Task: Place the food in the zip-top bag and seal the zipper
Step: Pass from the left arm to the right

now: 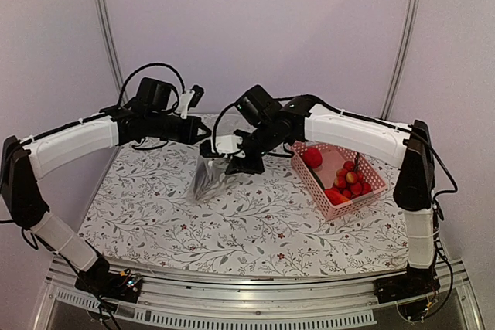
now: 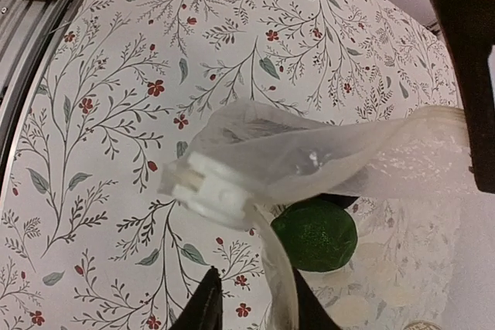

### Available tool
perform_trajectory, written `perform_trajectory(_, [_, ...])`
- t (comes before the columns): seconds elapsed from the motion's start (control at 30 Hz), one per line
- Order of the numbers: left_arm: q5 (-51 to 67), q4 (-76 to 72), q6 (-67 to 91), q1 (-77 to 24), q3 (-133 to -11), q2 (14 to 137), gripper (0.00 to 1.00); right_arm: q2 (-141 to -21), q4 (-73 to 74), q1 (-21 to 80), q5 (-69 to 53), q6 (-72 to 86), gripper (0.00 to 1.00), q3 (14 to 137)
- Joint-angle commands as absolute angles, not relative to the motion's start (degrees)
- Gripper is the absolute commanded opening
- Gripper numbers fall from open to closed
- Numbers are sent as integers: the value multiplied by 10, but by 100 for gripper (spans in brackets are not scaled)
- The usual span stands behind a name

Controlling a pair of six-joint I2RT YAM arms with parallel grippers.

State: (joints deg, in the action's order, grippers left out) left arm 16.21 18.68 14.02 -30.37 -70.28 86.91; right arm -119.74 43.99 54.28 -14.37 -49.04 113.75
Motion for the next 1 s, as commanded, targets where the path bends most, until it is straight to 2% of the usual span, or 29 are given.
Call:
perform_trajectory(0.0, [175, 172, 137, -302, -692, 847, 0, -1215, 453, 564, -159, -488, 2, 1168])
perform_trajectory(0.13, [238, 170, 104, -301, -701, 798, 0, -1194, 471, 580, -188, -463, 0, 1222])
perform_trajectory(0.3, [247, 71, 122, -283, -629, 740, 2, -1140, 424, 584, -195, -446, 0, 1191])
perform_trajectory(0.37, [251, 103, 121, -283, -653, 764, 11, -1155, 429, 584, -166, -456, 0, 1190])
perform_trajectory(0.57, [244, 142, 131, -284, -676, 800, 18, -1186, 419, 584, -160, -449, 0, 1189])
perform_trajectory(0.7, [236, 163, 126, -286, -685, 802, 42, -1191, 409, 584, -147, -440, 0, 1194])
perform_trajectory(0.77, [224, 193, 127, -288, -699, 804, 47, -1191, 409, 584, -139, -438, 0, 1195])
perform_trajectory(0.97, [138, 370, 145, -315, -806, 828, 49, -1183, 410, 585, -129, -435, 0, 1189])
